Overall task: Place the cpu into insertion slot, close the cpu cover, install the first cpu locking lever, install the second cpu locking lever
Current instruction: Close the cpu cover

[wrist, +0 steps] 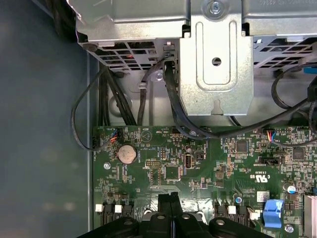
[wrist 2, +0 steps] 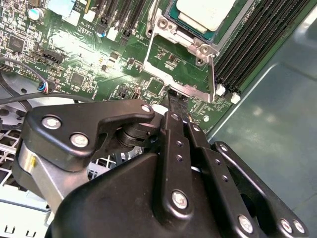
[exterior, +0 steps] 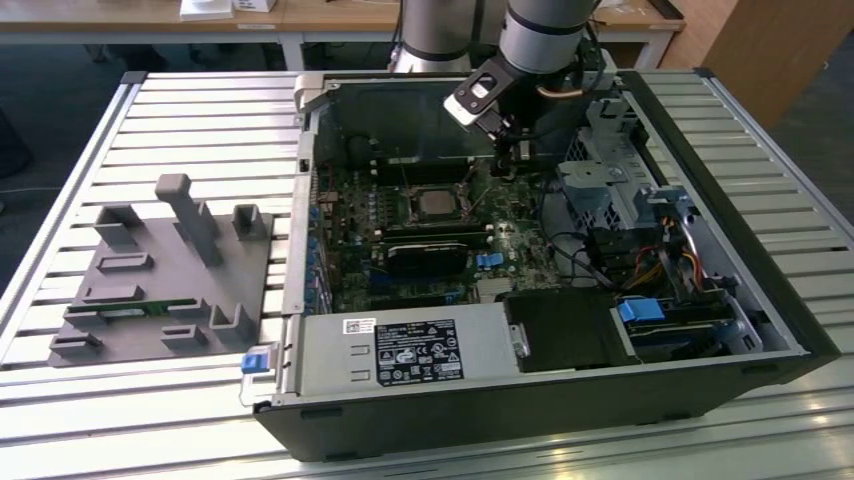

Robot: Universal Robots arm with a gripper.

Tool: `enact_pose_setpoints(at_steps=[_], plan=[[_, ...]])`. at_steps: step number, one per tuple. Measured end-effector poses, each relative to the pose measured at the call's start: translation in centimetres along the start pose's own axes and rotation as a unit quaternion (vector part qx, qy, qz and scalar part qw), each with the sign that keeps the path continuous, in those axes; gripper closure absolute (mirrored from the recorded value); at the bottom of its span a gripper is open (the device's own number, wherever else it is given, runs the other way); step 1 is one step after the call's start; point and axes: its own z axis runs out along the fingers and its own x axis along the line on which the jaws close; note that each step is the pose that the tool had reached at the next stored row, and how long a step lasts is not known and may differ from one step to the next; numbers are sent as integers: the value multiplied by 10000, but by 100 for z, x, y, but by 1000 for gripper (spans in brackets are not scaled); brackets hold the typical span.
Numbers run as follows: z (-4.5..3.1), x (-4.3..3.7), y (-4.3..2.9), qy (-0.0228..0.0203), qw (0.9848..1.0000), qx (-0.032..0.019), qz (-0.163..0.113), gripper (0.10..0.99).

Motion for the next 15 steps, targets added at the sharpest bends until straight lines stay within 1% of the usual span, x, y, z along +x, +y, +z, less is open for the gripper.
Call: enact_pose_setpoints(at_steps=[15], plan=[[0, -1, -40, 0, 10000, 0, 0, 980]])
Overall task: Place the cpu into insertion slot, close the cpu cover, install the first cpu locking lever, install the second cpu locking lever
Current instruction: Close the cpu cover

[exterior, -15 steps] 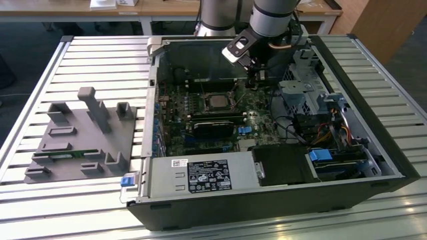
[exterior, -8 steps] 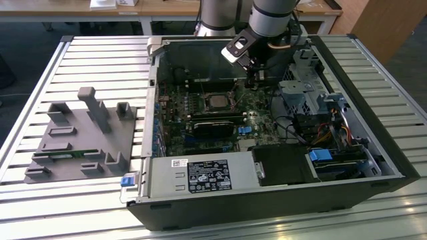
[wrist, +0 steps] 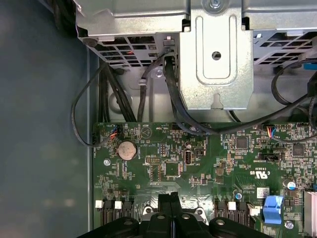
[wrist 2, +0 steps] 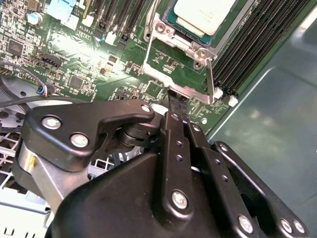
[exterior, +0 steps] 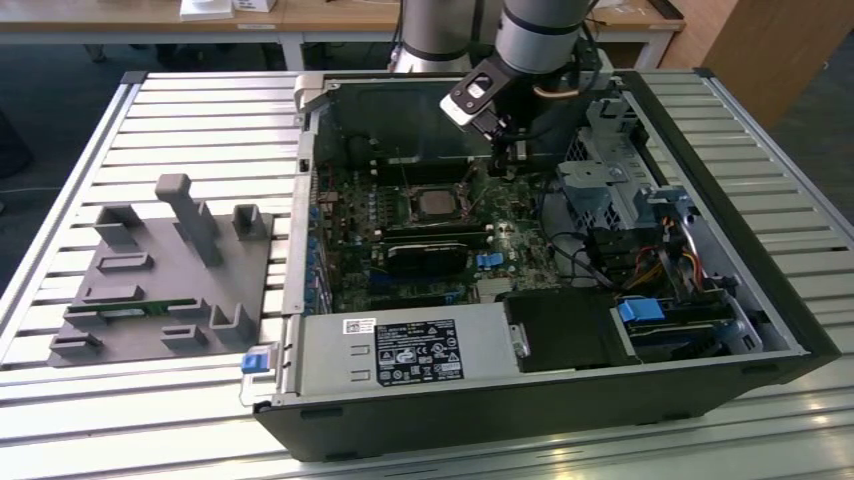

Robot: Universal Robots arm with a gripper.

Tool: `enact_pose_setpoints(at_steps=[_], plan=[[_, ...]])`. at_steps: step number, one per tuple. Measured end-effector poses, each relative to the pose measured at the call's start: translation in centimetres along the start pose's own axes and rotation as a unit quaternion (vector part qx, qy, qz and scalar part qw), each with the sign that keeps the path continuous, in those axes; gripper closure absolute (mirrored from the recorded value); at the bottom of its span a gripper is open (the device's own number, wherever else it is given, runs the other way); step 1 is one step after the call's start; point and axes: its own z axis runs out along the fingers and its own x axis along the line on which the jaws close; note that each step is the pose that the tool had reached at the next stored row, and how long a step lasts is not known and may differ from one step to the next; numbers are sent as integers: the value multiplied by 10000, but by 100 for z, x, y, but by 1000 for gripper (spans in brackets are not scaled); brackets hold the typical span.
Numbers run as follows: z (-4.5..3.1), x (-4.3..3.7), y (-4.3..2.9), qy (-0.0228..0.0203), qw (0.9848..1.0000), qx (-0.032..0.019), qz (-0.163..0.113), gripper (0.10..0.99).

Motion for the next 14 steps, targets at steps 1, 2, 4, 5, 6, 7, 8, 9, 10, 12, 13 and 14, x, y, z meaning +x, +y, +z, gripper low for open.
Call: enact_pose_setpoints(at_steps=[1, 2, 4, 5, 6, 7, 8, 9, 10, 12, 13, 14], plan=[[0, 0, -3, 0, 10000, 0, 0, 980], [0, 0, -7, 0, 10000, 0, 0, 980], [0, 0, -14, 0, 10000, 0, 0, 980], [0, 0, -17, 0, 10000, 0, 0, 980], [0, -1, -18, 0, 10000, 0, 0, 980], [0, -1, -20, 0, 10000, 0, 0, 980], [0, -1, -22, 0, 10000, 0, 0, 980], [0, -1, -25, 0, 10000, 0, 0, 980], [0, -1, -28, 0, 10000, 0, 0, 980], [0, -1, -31, 0, 10000, 0, -1, 980], [0, -1, -32, 0, 10000, 0, -1, 980], [0, -1, -34, 0, 10000, 0, 0, 980]])
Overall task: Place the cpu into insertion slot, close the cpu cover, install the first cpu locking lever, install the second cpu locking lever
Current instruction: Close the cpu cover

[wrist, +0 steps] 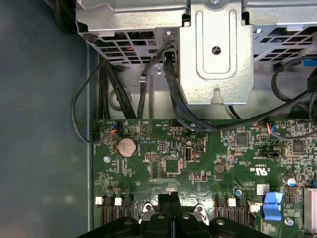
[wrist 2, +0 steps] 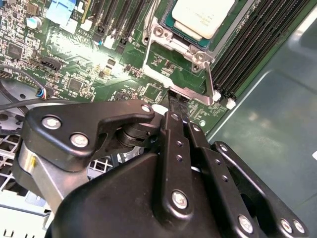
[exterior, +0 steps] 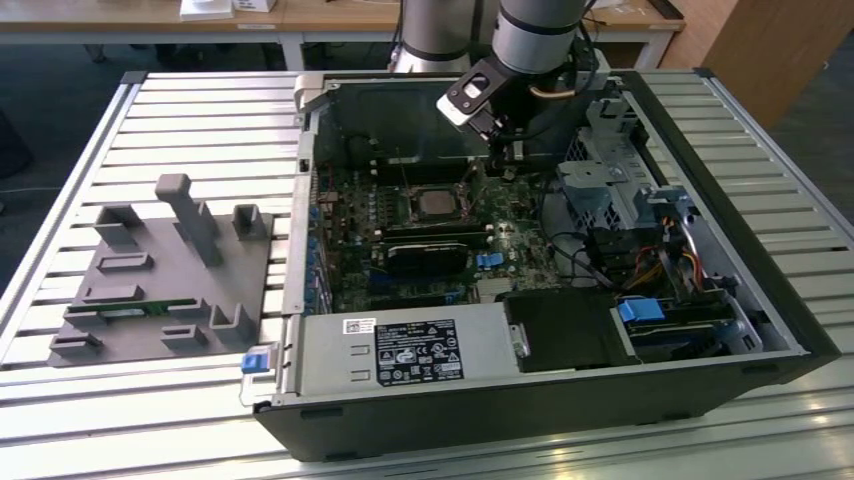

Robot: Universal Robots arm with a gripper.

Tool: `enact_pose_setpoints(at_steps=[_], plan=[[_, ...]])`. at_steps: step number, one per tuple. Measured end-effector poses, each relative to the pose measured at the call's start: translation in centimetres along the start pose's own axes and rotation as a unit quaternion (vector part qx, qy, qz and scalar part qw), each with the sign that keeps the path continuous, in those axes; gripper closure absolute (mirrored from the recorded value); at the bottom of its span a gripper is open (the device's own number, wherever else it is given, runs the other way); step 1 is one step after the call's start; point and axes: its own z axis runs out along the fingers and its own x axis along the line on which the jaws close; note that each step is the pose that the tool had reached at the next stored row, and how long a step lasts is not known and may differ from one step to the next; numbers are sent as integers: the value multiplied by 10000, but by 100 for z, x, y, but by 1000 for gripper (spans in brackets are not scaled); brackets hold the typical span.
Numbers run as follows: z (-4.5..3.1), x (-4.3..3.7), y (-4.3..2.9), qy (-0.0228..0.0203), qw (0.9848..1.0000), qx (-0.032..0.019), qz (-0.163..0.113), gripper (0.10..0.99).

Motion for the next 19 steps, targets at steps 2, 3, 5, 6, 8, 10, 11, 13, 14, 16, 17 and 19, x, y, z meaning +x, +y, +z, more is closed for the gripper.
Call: enact_pose_setpoints(at_steps=[2, 3, 5, 6, 8, 10, 11, 13, 14, 16, 17, 19], plan=[[1, 0, -4, 1, 10000, 0, 0, 980], [1, 0, -5, 1, 10000, 0, 0, 980], [0, 0, -7, 0, 10000, 0, 0, 980], [0, 0, -9, 0, 10000, 0, 0, 980], [1, 0, -14, 0, 10000, 0, 0, 980], [1, 0, -21, 0, 10000, 0, 0, 980], [0, 0, -26, 0, 10000, 0, 0, 980], [1, -1, -37, 0, 10000, 0, 0, 980], [1, -1, -42, 0, 10000, 0, 0, 980], [1, -1, -53, 0, 10000, 0, 0, 980], [1, -2, -58, 0, 10000, 0, 0, 980], [1, -2, -72, 0, 10000, 0, 0, 980]])
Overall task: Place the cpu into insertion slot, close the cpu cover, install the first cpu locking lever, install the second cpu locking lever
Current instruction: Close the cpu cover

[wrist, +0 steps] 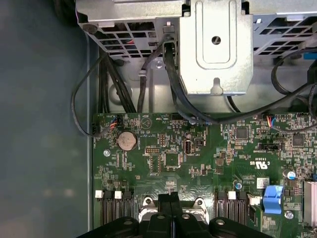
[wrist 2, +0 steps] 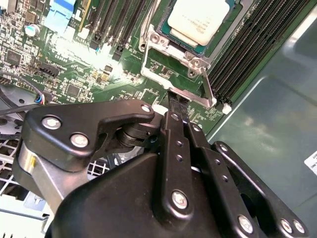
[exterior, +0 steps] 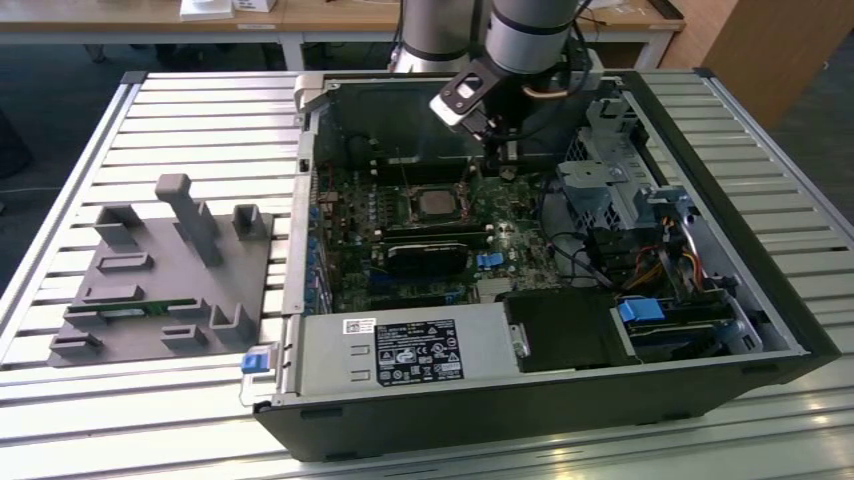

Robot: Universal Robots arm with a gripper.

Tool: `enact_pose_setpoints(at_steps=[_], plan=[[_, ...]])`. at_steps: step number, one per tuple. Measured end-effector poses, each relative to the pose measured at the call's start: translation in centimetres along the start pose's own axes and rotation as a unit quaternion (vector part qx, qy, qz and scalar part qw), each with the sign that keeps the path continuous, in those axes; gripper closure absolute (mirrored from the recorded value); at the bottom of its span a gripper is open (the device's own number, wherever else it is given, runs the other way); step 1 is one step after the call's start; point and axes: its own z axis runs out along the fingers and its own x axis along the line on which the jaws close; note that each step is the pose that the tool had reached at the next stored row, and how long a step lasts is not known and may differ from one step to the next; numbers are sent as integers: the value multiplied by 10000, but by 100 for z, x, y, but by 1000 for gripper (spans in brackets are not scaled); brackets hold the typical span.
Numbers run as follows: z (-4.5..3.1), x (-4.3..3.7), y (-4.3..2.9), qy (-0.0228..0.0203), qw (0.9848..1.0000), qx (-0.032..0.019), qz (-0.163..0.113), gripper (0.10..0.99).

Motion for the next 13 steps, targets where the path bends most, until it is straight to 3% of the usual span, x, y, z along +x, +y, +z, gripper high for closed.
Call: enact_pose_setpoints(at_steps=[13], plan=[[0, -3, -101, 0, 10000, 0, 0, 980]])
